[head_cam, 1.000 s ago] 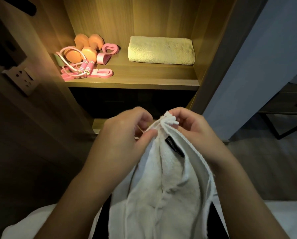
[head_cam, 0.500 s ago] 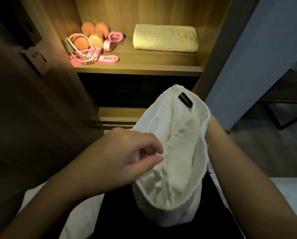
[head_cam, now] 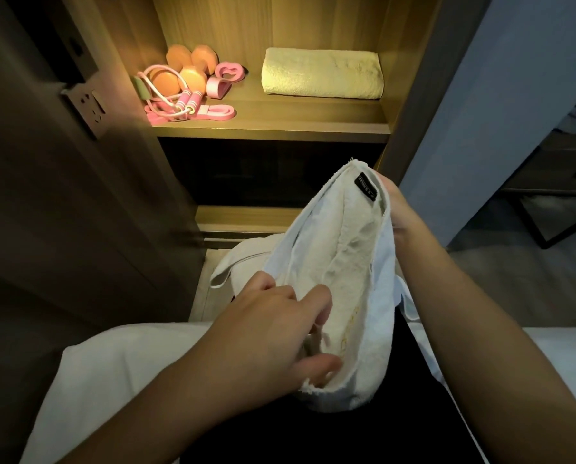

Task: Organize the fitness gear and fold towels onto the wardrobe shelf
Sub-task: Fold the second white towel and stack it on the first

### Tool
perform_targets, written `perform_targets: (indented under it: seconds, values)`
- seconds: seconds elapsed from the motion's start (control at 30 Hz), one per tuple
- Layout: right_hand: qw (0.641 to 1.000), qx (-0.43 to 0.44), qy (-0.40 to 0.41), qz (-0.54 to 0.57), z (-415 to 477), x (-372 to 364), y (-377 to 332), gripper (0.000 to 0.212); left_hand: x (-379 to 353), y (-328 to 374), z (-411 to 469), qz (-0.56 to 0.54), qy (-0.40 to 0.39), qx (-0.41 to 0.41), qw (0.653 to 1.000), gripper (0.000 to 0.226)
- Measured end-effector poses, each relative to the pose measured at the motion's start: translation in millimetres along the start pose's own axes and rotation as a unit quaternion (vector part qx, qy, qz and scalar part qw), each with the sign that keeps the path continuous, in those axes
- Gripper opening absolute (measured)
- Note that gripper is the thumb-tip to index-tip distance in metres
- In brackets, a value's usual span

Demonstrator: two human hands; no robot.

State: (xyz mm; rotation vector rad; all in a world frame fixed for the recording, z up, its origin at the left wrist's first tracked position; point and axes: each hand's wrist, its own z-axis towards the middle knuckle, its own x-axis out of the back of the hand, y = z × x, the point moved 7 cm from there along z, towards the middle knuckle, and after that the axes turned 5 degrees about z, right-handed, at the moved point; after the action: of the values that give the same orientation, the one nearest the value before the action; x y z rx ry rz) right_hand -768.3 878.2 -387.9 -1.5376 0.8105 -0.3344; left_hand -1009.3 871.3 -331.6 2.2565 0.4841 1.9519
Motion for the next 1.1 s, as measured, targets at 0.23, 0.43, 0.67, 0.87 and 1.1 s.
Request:
perform_targets:
  seconds: [0.23,0.43,0.67,0.87,1.1]
  values:
    - [1.000,-0.013,-0.010,0.008,0,13,9,0.051,-12,-4,8,0.047,0.013,-0.049,0.998,0.039]
    - [1.000,-0.006,0.027,0.002,9,18,-7,0.040,17,-25,17,-0.070,0.011,0.000,0.998,0.032]
    - [0.985,0.172,-0.022,-0.005,13,12,-126,0.018,100,-47,30,-0.063,0.047,-0.071,0.994,0.023]
    - [0.976,0.209,0.022,-0.062,22,18,-211,0.041,185,-78,55,-0.049,0.067,-0.097,0.992,0.021]
    - [0.956,0.274,0.053,-0.090,44,19,-290,0.043,274,-119,78,-0.076,0.192,-0.051,0.977,0.026]
